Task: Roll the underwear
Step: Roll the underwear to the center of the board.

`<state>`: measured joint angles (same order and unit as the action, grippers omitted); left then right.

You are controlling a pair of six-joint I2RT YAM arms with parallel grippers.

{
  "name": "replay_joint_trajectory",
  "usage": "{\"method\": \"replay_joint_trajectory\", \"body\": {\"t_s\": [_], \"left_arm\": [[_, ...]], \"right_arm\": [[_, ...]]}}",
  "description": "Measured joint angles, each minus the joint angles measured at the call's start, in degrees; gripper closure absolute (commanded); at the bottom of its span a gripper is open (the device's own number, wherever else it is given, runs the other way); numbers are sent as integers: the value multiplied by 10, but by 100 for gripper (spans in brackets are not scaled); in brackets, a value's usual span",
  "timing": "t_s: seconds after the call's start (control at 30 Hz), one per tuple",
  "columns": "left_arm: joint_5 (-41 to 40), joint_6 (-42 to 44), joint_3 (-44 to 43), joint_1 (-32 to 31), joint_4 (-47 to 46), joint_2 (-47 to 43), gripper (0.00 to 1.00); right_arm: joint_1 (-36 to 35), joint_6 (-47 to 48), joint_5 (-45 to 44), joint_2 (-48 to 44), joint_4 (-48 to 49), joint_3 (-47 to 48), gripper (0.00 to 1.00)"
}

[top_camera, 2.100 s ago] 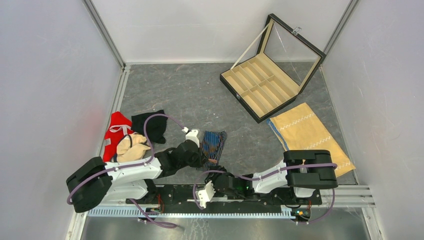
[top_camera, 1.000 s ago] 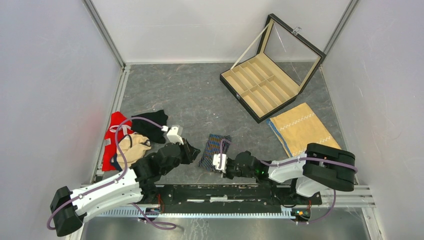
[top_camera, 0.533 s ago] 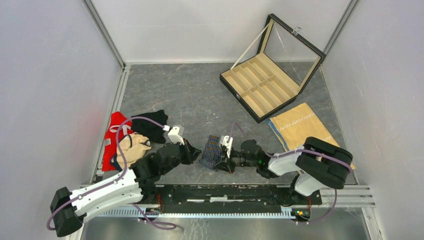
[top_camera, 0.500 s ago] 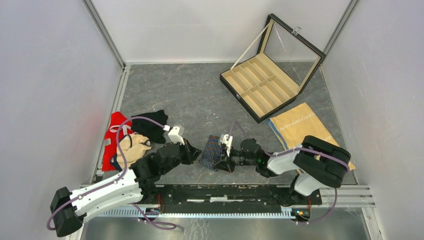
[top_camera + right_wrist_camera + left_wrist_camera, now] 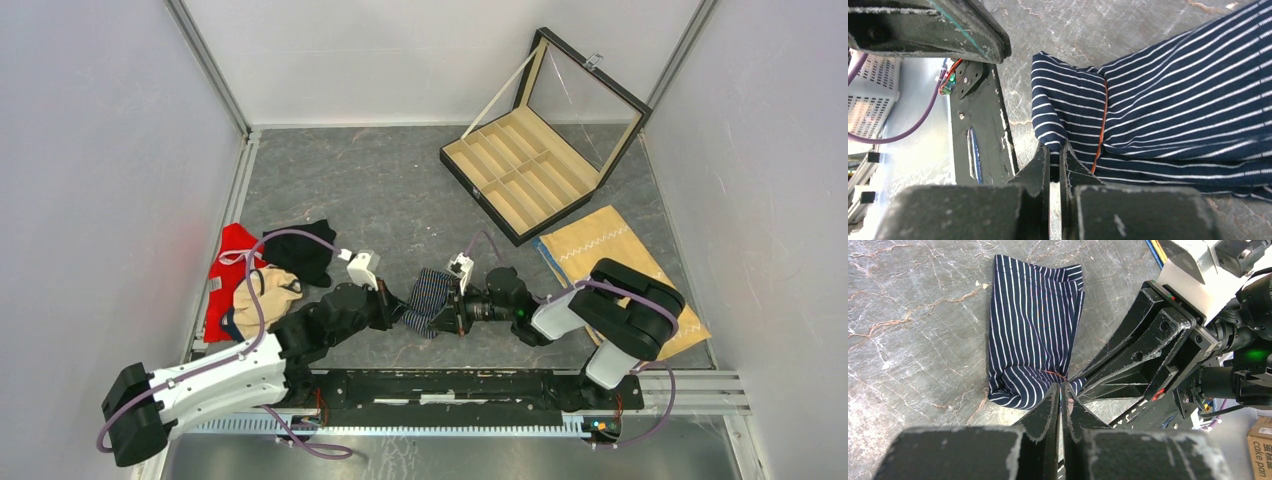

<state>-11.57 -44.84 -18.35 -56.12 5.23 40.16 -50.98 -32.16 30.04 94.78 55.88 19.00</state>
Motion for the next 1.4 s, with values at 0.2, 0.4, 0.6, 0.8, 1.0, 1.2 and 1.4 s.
{"method": "replay_joint_trajectory", "body": {"t_s": [0.2,0.4,0.6,0.8,1.0,1.2,1.4], "left_arm": [[7,6,0,0,-23,34,93],[17,14,0,0,-55,84,93],[25,23,-5,0,-80,126,94],[26,42,-29,0,-107,174,95],[27,56,-56,0,-139,228,96],[27,59,-57,0,-155,256,97],[27,61,-65,0,-165,281,97]], "right_arm": [[16,-19,-9,-1,-17,0,99],[35,-39,-17,-1,-22,0,98],[47,-52,-20,-5,-33,0,99],[65,-80,-19,-12,-39,-7,99],[82,-112,-14,-14,-32,-18,99],[101,-131,-14,-24,-33,-29,96],[114,-144,-14,-28,-38,-30,95]]}}
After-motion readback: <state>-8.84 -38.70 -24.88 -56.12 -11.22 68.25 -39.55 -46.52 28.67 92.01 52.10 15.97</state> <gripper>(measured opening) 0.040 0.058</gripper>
